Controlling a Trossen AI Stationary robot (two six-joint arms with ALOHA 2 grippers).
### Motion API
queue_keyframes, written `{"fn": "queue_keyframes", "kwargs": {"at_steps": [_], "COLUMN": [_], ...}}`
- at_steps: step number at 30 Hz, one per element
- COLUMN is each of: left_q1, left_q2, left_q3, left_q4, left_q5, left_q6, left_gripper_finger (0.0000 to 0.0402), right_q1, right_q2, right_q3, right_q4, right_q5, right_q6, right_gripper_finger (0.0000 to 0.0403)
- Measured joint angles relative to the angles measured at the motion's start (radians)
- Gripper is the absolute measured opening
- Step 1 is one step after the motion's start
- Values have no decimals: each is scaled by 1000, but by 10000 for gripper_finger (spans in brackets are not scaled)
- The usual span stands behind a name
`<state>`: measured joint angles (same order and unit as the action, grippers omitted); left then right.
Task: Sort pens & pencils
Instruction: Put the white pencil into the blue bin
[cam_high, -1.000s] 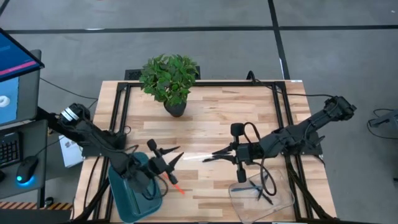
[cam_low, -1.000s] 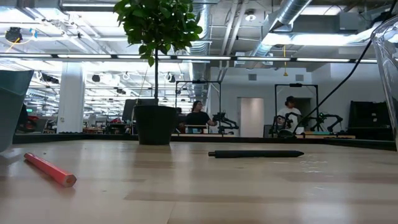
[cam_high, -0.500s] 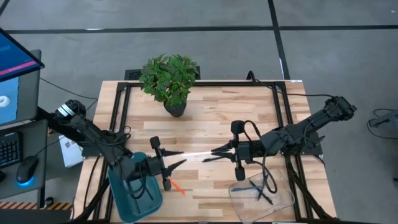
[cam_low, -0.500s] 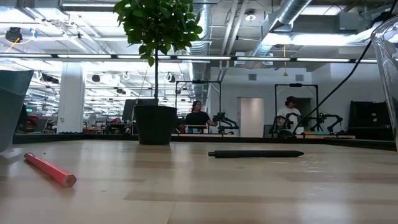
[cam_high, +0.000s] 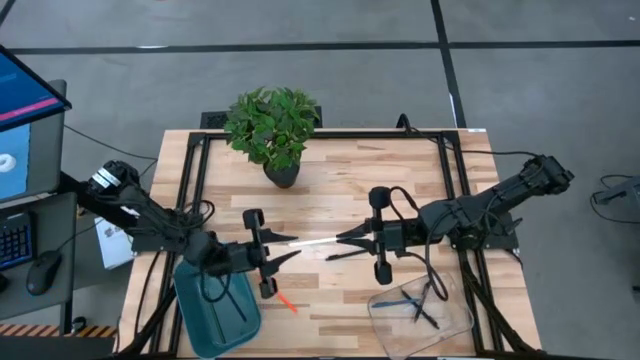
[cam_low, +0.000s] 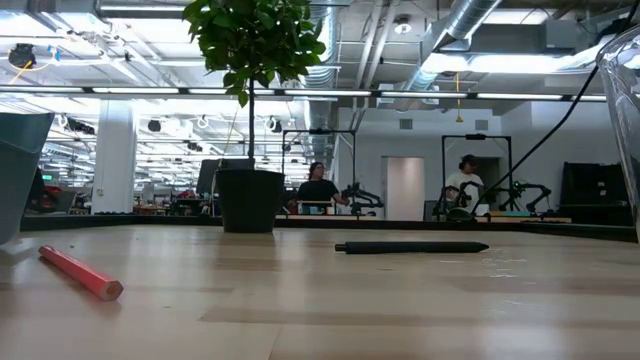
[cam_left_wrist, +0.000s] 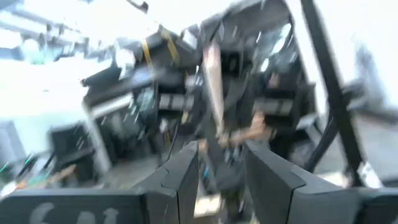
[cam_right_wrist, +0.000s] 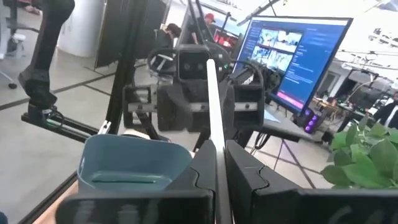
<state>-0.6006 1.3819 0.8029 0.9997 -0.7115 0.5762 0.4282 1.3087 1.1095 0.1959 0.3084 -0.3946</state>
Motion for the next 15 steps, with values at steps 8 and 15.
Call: {"fn": "queue_keyframes", "kwargs": {"at_steps": [8, 15], "left_q1": [52, 97], "left_q2": [0, 0], "left_q3": [-51, -52], "left_q4": [173, 170], "left_q5": [185, 260], "left_q6": [7, -39], "left_gripper_finger": [117, 117], "right_q1": [-35, -52], "right_q2": [24, 34], "right_q3": [0, 0], "right_q4": [81, 86], "right_q5": [-75, -102], "right_q6": [-32, -32], "right_gripper_finger": [35, 35]}}
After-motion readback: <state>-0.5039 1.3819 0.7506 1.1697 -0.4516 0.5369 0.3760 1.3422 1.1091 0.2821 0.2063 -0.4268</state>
